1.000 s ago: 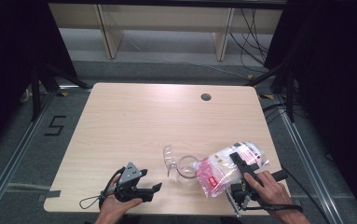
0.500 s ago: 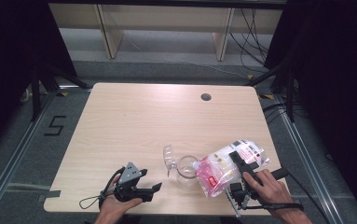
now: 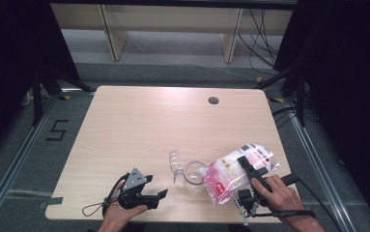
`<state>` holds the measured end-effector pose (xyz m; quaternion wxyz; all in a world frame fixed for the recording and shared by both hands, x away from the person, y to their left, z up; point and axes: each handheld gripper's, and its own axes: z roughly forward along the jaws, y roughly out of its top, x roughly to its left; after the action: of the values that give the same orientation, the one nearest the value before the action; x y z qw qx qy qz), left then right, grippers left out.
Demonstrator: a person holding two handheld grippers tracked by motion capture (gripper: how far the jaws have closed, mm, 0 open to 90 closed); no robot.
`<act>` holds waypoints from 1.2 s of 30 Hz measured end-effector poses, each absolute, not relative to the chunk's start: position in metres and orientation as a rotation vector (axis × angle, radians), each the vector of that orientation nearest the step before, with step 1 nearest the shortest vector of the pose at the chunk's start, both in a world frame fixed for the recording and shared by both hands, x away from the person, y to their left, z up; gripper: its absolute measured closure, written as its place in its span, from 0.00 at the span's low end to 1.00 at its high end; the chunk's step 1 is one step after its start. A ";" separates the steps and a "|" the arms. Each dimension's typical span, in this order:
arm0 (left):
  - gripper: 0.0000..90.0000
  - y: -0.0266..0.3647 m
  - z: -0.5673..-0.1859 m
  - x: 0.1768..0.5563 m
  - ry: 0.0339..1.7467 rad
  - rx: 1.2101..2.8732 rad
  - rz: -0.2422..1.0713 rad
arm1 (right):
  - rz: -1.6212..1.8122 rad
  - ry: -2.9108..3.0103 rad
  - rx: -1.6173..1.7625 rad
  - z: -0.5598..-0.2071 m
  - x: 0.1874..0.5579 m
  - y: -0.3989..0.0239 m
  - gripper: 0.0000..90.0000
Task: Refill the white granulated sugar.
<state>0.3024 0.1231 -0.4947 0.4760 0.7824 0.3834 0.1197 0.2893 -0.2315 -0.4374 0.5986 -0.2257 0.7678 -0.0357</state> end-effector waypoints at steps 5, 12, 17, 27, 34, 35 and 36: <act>0.27 0.122 -0.495 0.302 0.947 1.906 0.288 | -0.086 1.790 -0.522 -0.437 0.289 -0.232 0.64; 0.27 0.123 -0.495 0.302 0.939 1.909 0.287 | -0.091 1.801 -0.516 -0.438 0.289 -0.230 0.64; 0.27 0.122 -0.495 0.302 0.944 1.903 0.284 | -0.102 1.790 -0.534 -0.437 0.289 -0.228 0.65; 0.27 0.123 -0.495 0.302 0.932 1.910 0.294 | -0.097 1.781 -0.555 -0.436 0.290 -0.227 0.66; 0.27 0.124 -0.495 0.303 0.930 1.913 0.293 | -0.139 1.798 -0.568 -0.432 0.289 -0.227 0.67; 0.27 0.123 -0.495 0.302 0.932 1.911 0.291 | -0.140 1.800 -0.551 -0.432 0.288 -0.227 0.67; 0.27 0.123 -0.495 0.302 0.945 1.903 0.284 | -0.104 1.791 -0.528 -0.434 0.288 -0.228 0.67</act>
<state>0.3018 0.1226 -0.4949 0.4785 0.7794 0.3872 0.1165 0.2885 -0.2283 -0.4342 0.5938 -0.2271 0.7706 -0.0447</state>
